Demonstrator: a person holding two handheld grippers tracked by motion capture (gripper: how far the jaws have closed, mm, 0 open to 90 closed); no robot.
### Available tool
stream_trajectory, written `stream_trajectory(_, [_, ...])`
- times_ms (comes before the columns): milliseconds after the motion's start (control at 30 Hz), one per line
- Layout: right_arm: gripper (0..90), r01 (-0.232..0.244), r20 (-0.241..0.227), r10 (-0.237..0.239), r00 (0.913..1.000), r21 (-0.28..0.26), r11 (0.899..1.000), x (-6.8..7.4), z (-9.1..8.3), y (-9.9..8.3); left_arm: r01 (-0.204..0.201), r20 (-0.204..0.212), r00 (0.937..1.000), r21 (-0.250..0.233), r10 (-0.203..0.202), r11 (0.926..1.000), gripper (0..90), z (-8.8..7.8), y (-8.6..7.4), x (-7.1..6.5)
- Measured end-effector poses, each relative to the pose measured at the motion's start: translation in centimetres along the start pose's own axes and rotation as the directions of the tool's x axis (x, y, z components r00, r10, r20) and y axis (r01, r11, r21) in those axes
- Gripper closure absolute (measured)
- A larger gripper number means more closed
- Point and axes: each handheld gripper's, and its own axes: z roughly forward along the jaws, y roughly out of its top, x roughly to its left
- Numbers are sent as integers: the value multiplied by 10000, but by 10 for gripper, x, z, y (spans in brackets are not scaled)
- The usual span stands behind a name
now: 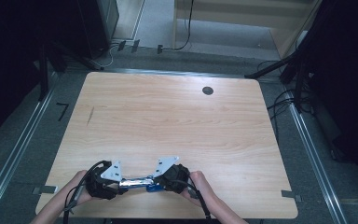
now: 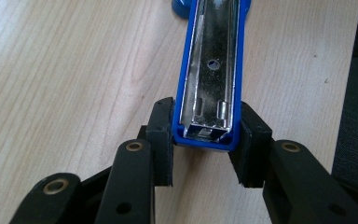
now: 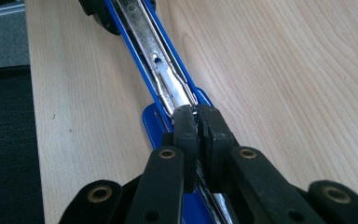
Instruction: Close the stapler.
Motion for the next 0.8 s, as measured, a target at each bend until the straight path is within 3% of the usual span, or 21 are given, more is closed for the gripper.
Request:
stream_trajectory(233, [879, -142, -35, 142, 9999, -23, 9999, -1, 0, -1, -125, -53, 9999, -827, 121, 9965, 656, -13, 3, -2])
stream_trajectory(500, [879, -225, -14, 225, 9997, -89, 9997, -2, 0, -2, -323, -91, 9995, -912, 316, 9953, 656, -17, 7, -3])
stream_trajectory(600, [880, -287, -19, 287, 9996, -143, 9995, -2, 0, -3, -107, 196, 9997, -1523, 138, 9883, 656, -23, 11, -2])
stream_trajectory(800, [879, -323, -48, 322, 9995, -184, 9993, -3, -1, -5, -150, 82, 9998, -1711, 167, 9851, 650, -24, 13, -3])
